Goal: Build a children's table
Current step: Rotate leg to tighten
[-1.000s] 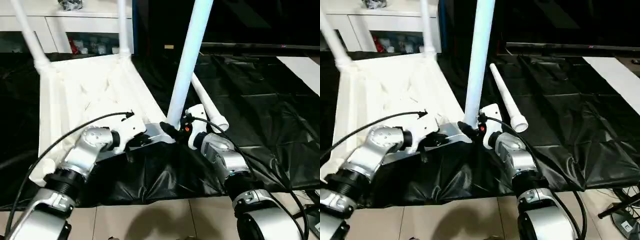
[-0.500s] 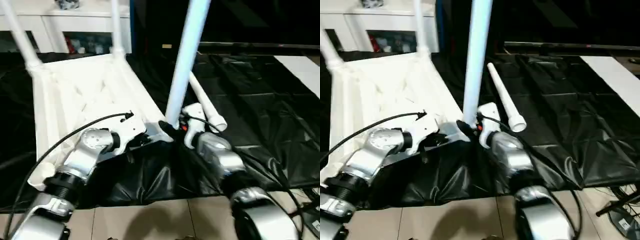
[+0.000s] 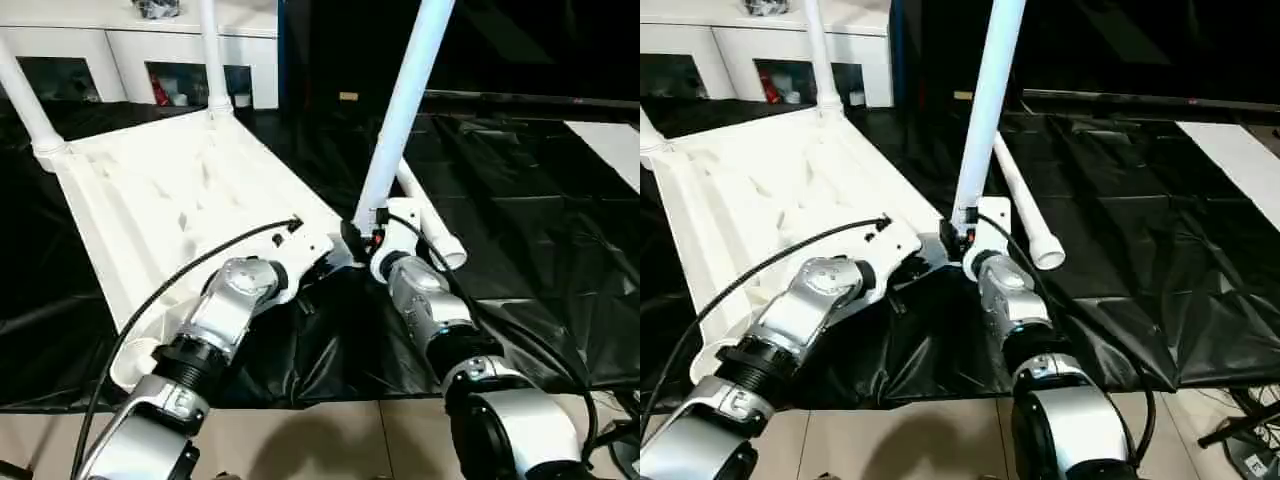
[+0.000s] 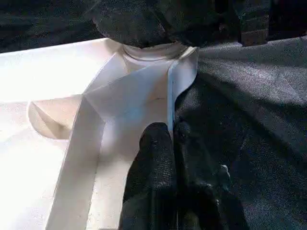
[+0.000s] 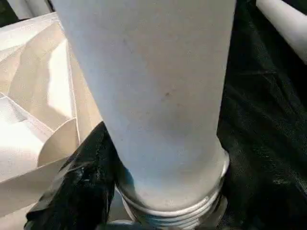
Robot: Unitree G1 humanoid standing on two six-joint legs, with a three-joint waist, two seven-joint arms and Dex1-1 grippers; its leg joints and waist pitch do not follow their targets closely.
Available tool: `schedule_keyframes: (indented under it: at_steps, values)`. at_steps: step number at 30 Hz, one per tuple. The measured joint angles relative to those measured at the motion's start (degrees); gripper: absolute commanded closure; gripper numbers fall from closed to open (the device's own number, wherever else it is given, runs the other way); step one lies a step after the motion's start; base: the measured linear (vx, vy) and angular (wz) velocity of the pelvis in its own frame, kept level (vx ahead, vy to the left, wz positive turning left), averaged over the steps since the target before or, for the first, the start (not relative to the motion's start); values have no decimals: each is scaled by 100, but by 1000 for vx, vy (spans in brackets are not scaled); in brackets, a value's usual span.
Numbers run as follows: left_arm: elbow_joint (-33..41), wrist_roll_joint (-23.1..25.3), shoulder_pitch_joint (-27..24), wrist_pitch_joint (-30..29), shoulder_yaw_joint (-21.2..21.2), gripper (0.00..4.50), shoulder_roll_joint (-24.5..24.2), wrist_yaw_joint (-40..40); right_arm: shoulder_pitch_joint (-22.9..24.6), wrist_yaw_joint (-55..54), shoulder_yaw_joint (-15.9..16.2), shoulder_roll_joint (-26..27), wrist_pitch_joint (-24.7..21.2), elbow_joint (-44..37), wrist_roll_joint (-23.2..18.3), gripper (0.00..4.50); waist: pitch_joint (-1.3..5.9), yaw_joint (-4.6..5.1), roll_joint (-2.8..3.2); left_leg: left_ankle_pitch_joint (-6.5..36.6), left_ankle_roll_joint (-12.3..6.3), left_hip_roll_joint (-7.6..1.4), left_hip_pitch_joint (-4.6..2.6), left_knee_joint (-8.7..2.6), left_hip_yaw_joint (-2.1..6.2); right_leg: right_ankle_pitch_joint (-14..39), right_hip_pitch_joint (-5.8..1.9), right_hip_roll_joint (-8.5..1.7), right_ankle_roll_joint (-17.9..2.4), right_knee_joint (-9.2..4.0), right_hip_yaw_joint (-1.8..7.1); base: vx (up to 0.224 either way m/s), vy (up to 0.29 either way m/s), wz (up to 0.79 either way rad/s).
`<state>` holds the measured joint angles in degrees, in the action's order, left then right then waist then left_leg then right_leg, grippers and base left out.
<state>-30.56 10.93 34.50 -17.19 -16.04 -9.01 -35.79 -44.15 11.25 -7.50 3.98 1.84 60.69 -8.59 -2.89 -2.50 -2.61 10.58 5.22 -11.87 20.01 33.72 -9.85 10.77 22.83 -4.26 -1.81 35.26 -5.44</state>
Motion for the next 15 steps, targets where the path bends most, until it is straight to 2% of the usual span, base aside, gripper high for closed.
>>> schedule_keyframes:
  at_steps: [9, 10, 15]
  values:
    - [2, -8, -3, 58, -1, 450, -16, 18, -42, 27, -17, 18, 336, 198, 37, 180, -2, 14, 2, 0, 0, 1, 7, -3, 0, -2, 3, 0, 0, -10, 0, 0, 0, 0]
    - [9, -18, -4, 69, -1, 450, -29, 12, -42, 100, -16, -1, 362, 213, 37, 124, -2, 13, 3, 0, -1, 1, 7, -5, 0, -3, 4, 0, 1, -10, 0, 0, 0, 0]
    - [25, -28, -5, 80, 10, 450, -49, 2, -42, 370, -18, -19, 487, 237, 25, 76, -4, 20, 6, 0, 0, 1, 8, -23, -1, -3, 12, 1, 1, -9, -1, 0, 0, 0]
